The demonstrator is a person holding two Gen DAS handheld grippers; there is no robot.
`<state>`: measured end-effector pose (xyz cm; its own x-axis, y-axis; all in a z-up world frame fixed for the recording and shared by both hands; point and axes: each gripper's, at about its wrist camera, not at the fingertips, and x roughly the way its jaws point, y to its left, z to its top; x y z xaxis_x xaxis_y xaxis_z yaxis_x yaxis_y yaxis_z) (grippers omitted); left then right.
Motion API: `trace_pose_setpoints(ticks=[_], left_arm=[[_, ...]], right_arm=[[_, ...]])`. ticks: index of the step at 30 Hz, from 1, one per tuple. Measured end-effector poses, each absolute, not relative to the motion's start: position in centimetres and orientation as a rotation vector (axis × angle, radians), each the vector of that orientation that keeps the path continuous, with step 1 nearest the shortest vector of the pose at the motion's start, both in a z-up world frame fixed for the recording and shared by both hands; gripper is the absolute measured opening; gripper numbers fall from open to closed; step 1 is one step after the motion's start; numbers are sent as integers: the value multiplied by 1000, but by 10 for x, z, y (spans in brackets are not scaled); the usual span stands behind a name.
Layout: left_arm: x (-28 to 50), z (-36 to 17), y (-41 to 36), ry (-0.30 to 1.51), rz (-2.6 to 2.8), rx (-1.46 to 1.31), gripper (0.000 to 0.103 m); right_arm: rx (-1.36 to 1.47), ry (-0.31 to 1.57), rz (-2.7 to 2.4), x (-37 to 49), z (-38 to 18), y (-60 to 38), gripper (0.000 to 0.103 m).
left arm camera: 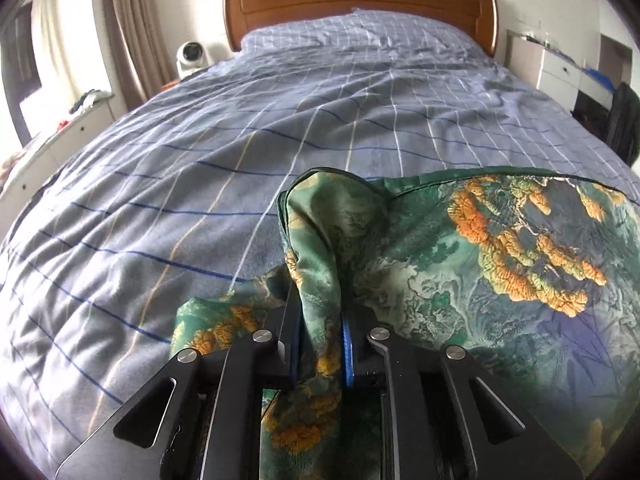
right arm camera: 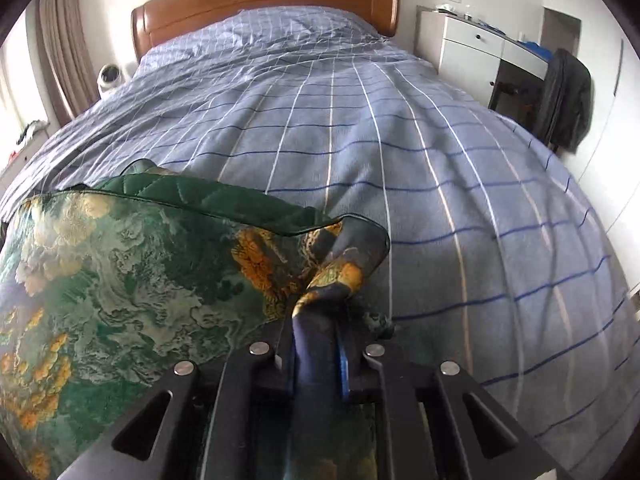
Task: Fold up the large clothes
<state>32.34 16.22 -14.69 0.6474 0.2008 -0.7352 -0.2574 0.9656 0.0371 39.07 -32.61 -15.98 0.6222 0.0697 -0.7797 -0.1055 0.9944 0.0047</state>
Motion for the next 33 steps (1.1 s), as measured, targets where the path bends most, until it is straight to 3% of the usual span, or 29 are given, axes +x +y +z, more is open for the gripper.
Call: trace_pose_setpoints(ticks=[33], left_arm=[[324, -152, 173, 797, 226, -161, 17]], right_arm=[[50, 871, 133, 395, -170, -335, 18]])
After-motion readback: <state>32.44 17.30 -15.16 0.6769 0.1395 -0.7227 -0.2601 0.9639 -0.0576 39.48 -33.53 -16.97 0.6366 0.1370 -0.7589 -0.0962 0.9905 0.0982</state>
